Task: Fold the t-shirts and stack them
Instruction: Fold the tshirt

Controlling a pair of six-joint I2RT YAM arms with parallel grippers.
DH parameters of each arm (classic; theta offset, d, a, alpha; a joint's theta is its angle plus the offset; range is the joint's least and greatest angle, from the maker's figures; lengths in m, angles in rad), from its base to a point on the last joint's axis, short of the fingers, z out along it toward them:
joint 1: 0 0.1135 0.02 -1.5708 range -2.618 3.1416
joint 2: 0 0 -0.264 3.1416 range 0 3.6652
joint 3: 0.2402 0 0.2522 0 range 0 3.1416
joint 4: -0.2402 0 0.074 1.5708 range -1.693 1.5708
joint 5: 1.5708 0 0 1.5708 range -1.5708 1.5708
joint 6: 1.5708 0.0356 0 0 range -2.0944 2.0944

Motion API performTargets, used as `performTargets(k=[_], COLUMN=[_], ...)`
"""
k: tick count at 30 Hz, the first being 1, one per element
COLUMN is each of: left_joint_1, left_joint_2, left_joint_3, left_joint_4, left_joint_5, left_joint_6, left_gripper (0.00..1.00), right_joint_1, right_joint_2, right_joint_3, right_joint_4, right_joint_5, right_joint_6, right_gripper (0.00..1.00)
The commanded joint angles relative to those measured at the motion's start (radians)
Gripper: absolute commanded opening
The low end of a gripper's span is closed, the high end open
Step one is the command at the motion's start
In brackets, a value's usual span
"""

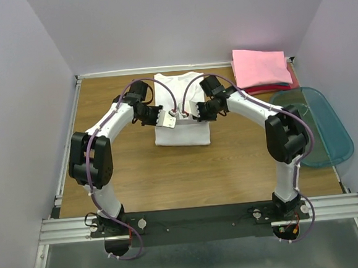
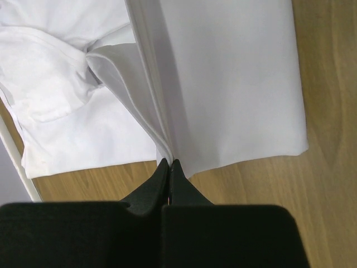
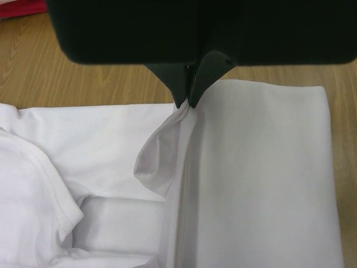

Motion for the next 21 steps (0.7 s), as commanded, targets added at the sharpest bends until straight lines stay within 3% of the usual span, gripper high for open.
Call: performTargets(k=[1,17,20,21], left_joint_1=[0.024,0.044,0.048,0.047], left_joint_2=[0.052,0.150,0.162,0.162], left_joint_3=[0.060,0.128,0.128,0.126], left_joint_4=[0.009,0.079,0.099,0.108], left_joint_5=[-0.010,-0.032,-0.038,-0.040], left_joint_6=[0.022,0.023,0.017,0.005], left_gripper=[0.00,0.00,0.05,0.12], right_joint_1=[-0.028,-0.052,-0.052,-0.052], right_joint_2=[0.074,0.213,0.229,0.239], right_joint_3=[0.088,0.234,0.260,0.271], right_joint_4=[-0.058,-0.071,-0.071,-0.071], right_joint_5=[-0.008,0.005,0.008,0.009], right_joint_6=[-0.066,-0.110,-0.112,-0.110], right_gripper=[0.00,0.01,0.01,0.04])
